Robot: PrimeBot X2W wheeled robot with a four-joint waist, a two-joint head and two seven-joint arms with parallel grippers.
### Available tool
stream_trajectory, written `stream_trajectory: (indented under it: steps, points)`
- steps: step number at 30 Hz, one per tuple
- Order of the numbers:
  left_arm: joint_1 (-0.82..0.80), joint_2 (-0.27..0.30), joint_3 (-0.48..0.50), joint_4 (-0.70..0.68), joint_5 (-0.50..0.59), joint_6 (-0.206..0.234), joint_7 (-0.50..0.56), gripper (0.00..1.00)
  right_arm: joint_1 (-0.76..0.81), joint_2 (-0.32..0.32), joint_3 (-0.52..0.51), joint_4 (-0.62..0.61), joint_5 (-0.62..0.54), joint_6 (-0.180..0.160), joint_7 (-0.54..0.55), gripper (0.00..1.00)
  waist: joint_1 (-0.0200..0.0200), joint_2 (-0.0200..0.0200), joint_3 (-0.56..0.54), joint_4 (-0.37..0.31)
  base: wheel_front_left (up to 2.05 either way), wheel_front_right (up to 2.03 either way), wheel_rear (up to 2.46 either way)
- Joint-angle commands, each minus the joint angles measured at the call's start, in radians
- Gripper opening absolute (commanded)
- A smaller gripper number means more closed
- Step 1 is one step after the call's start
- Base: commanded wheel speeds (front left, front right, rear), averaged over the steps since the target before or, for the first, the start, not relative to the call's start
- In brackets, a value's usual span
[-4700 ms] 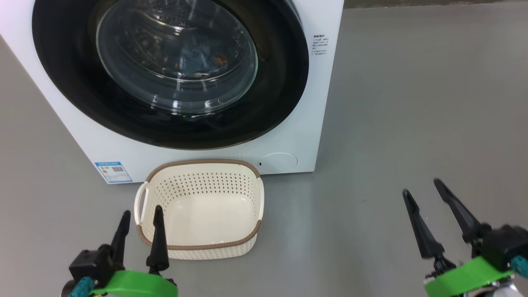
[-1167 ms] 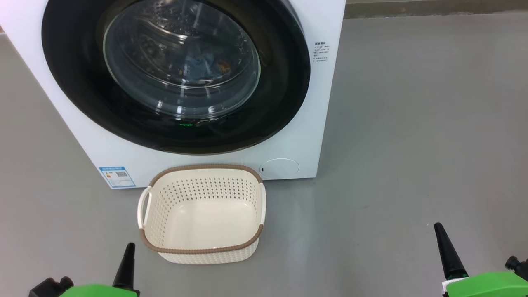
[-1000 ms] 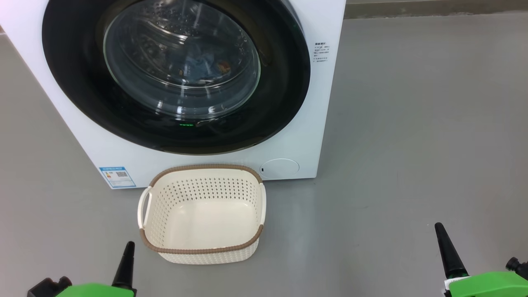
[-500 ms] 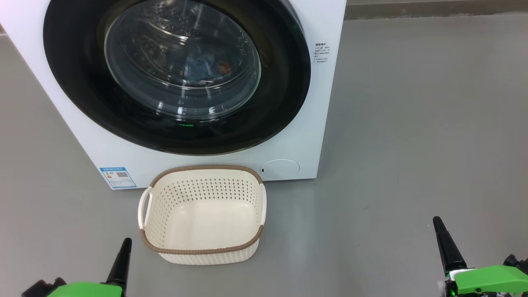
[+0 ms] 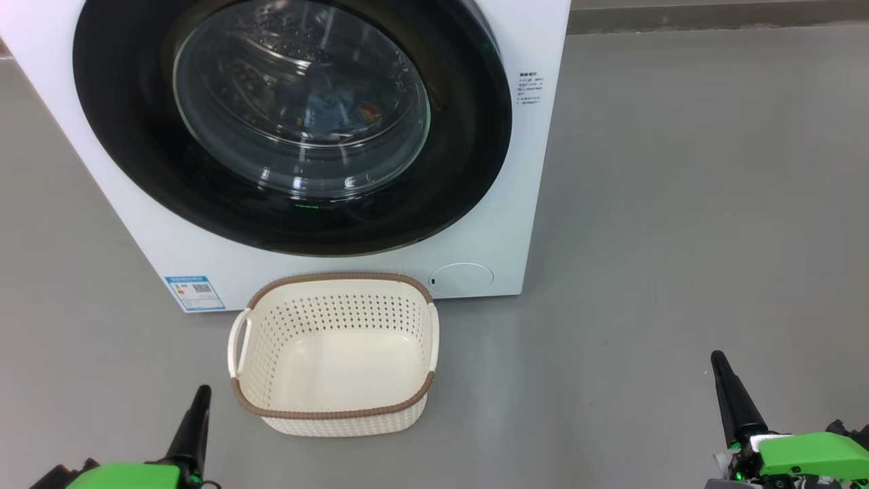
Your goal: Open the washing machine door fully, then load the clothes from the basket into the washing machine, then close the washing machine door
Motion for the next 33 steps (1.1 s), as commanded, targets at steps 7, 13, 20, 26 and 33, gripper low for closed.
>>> stream_trajectory:
  steps: [7,13,20,26,33]
  points:
    - [-0.053,0.024,0.049,-0.020,-0.091,-0.011,0.029,0.00,-0.057,0.002,0.013,-0.013,0.099,0.002,0.029,0.00,0.0000,-0.0001,-0.001,0.001,0.00,0.00,0.00]
    - [-0.054,0.024,0.051,-0.020,-0.102,-0.012,0.032,0.00,-0.059,0.004,0.011,-0.012,0.109,0.002,0.033,0.00,0.0000,-0.0001,-0.001,0.001,0.00,0.00,0.00]
    - [-0.054,0.024,0.051,-0.020,-0.102,-0.012,0.032,0.00,-0.059,0.005,0.009,-0.012,0.107,0.002,0.035,0.00,0.0000,-0.0001,-0.001,0.001,0.00,0.00,0.00]
    - [-0.054,0.024,0.051,-0.021,-0.102,-0.012,0.032,0.00,-0.059,0.006,0.007,-0.012,0.106,0.002,0.036,0.00,0.0000,-0.0001,-0.001,0.001,0.00,0.00,0.00]
    - [-0.054,0.024,0.051,-0.021,-0.102,-0.012,0.032,0.00,-0.060,0.007,0.006,-0.012,0.104,0.002,0.037,0.00,0.0000,-0.0001,-0.001,0.001,0.00,0.00,0.00]
